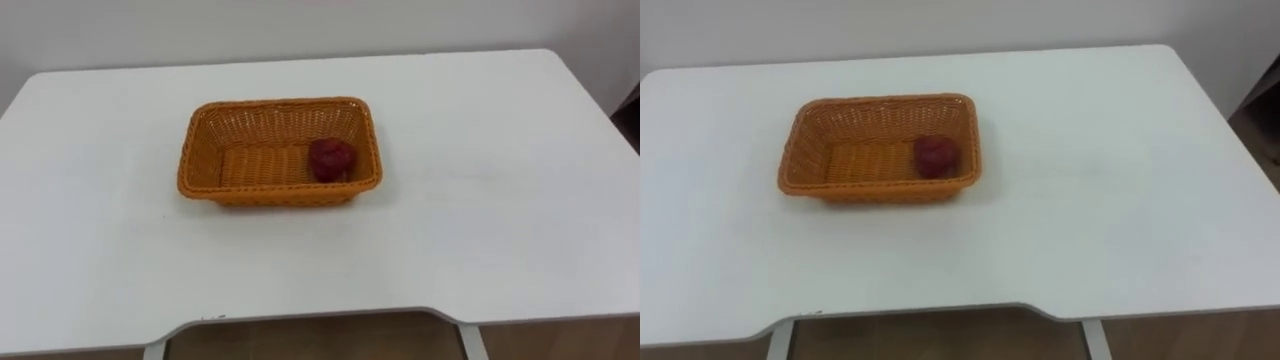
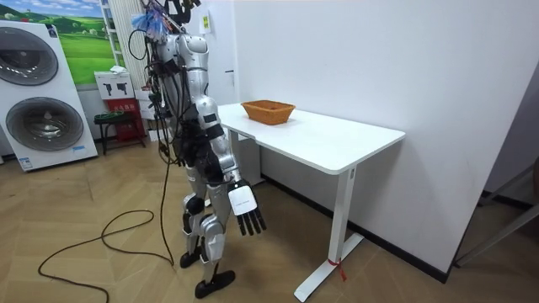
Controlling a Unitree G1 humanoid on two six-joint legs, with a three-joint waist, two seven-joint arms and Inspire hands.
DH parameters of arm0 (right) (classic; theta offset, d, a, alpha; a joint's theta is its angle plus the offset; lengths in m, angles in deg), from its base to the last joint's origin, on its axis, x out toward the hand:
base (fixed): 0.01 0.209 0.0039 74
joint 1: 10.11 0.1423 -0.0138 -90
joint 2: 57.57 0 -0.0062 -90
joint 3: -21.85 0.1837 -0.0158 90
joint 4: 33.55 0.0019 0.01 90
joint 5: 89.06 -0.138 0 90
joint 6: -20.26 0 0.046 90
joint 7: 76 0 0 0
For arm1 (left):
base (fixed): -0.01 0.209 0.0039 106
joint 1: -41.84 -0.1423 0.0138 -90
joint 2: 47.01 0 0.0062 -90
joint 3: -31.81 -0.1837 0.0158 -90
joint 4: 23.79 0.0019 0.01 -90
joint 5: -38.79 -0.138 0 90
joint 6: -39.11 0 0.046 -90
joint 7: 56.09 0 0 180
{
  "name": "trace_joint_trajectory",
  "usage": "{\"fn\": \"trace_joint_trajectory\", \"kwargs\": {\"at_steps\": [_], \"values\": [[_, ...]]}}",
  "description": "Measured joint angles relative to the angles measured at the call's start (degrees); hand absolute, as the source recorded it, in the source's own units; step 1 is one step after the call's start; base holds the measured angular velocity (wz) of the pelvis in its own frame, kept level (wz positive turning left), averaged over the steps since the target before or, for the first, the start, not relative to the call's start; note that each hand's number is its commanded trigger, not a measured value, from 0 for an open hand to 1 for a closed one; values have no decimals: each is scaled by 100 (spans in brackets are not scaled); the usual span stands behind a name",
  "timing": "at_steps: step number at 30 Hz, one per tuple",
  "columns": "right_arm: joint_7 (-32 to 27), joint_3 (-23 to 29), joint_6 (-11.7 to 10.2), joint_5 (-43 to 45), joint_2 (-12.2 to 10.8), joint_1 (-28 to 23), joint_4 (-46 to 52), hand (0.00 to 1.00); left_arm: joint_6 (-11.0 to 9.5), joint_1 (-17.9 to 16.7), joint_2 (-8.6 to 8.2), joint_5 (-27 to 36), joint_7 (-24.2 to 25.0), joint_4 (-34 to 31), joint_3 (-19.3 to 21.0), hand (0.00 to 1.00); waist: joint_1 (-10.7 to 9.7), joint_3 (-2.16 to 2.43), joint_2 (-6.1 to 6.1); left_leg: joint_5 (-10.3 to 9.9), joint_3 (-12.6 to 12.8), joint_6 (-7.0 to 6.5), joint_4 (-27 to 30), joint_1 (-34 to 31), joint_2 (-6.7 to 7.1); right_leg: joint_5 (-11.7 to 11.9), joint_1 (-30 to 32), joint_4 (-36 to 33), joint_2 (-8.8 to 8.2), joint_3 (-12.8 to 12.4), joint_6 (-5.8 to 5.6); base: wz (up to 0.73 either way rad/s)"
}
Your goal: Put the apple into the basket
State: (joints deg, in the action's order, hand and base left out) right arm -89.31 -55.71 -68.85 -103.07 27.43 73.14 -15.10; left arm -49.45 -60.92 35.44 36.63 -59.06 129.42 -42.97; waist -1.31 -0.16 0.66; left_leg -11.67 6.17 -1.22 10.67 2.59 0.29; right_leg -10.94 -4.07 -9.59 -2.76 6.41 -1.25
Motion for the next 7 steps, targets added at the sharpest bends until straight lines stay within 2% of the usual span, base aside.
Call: {"fn": "trace_joint_trajectory", "kwargs": {"at_steps": [5,7], "values": [[311,-297,5,416,-35,6,22,0,98,15,-15,33,-7,4,-88,0,62,-13,-10,0,-4,0,-3,-2,0,0,3,-1,-1,8,0,0],[442,-390,31,575,-45,-8,21,0,108,85,-16,29,-9,70,-84,0,144,-9,-33,0,-3,0,-3,1,0,0,-1,-1,-2,7,0,0]]}}
